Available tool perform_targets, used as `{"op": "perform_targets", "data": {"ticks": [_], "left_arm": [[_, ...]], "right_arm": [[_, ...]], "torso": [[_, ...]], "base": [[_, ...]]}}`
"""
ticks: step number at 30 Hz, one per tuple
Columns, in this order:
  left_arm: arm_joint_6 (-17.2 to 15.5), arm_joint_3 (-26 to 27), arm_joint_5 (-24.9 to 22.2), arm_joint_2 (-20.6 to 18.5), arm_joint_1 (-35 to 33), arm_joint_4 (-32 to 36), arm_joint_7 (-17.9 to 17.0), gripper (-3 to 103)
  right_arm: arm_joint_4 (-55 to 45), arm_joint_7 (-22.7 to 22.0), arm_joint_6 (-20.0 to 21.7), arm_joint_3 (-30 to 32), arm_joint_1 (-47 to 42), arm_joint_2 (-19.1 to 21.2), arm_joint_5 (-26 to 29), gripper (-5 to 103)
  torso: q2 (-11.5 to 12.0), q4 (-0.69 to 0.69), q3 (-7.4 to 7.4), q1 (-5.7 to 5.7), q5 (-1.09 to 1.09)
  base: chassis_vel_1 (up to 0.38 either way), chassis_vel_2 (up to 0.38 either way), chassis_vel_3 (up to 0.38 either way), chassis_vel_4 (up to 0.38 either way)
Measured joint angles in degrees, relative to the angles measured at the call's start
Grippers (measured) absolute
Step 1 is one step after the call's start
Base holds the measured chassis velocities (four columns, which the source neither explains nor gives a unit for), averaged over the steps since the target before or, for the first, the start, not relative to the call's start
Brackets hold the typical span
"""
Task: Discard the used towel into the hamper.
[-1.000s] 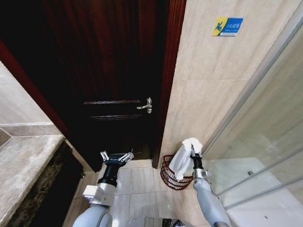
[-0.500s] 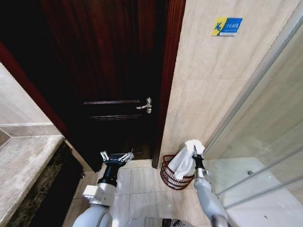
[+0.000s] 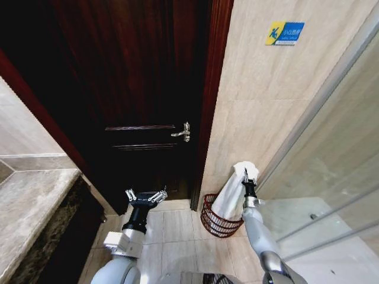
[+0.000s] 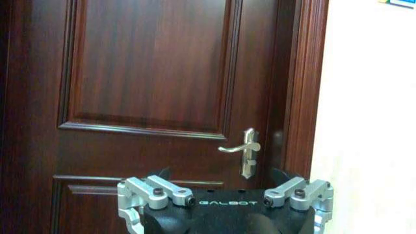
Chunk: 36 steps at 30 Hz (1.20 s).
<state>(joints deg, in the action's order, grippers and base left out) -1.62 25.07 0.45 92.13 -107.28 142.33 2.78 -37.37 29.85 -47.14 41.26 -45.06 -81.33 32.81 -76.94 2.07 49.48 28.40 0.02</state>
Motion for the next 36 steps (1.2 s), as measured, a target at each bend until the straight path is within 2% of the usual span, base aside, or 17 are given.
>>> {"op": "perform_targets", "data": {"ticks": [11, 19, 22, 25, 27, 30, 32, 36], "left_arm": [[0.0, 0.0, 0.0, 0.0, 0.0, 0.0, 0.0, 100], [0.0, 0.0, 0.0, 0.0, 0.0, 0.0, 0.0, 100], [0.0, 0.0, 0.0, 0.0, 0.0, 0.0, 0.0, 100], [0.0, 0.0, 0.0, 0.0, 0.0, 0.0, 0.0, 100], [0.0, 0.0, 0.0, 0.0, 0.0, 0.0, 0.0, 100], [0.0, 0.0, 0.0, 0.0, 0.0, 0.0, 0.0, 100], [0.0, 0.0, 0.0, 0.0, 0.0, 0.0, 0.0, 100], [0.0, 0.0, 0.0, 0.0, 0.0, 0.0, 0.0, 100]], "right_arm": [[3.4, 2.8, 0.0, -0.2, -3.1, -0.5, 0.2, 12], [7.9, 4.8, 0.0, 0.4, -2.6, -1.0, -2.0, 12], [10.3, 6.6, 0.0, 0.7, -1.7, -1.0, -3.0, 12], [12.9, 11.2, 0.4, 0.8, -1.4, -0.8, -3.9, 12], [13.0, 11.5, 0.7, 0.9, -1.6, -1.1, -4.3, 12], [13.1, 11.6, 1.6, 2.5, -1.7, -1.5, -7.3, 12], [13.1, 11.1, 3.8, 3.9, -2.3, -1.4, -12.1, 12], [13.4, 10.6, 7.5, 4.5, -3.5, -0.3, -16.2, 12]], "torso": [[0.0, 0.01, 0.0, 0.0, -0.02], [0.0, 0.01, 0.0, 0.0, -0.01], [0.0, 0.02, -0.01, 0.0, -0.04], [0.0, 0.01, 0.0, 0.0, -0.03], [0.0, 0.01, -0.01, 0.0, -0.04], [0.0, 0.02, -0.01, 0.0, 0.0], [0.0, 0.02, -0.01, 0.0, -0.03], [0.0, 0.01, -0.01, 0.0, -0.02]], "base": [[0.0, 0.0, 0.0, 0.0], [0.0, 0.0, 0.0, 0.0], [0.0, 0.0, 0.0, 0.0], [0.0, 0.0, 0.0, 0.0], [0.0, 0.0, 0.0, 0.0], [0.0, 0.0, 0.0, 0.0], [0.0, 0.0, 0.0, 0.0], [0.0, 0.0, 0.0, 0.0]]}}
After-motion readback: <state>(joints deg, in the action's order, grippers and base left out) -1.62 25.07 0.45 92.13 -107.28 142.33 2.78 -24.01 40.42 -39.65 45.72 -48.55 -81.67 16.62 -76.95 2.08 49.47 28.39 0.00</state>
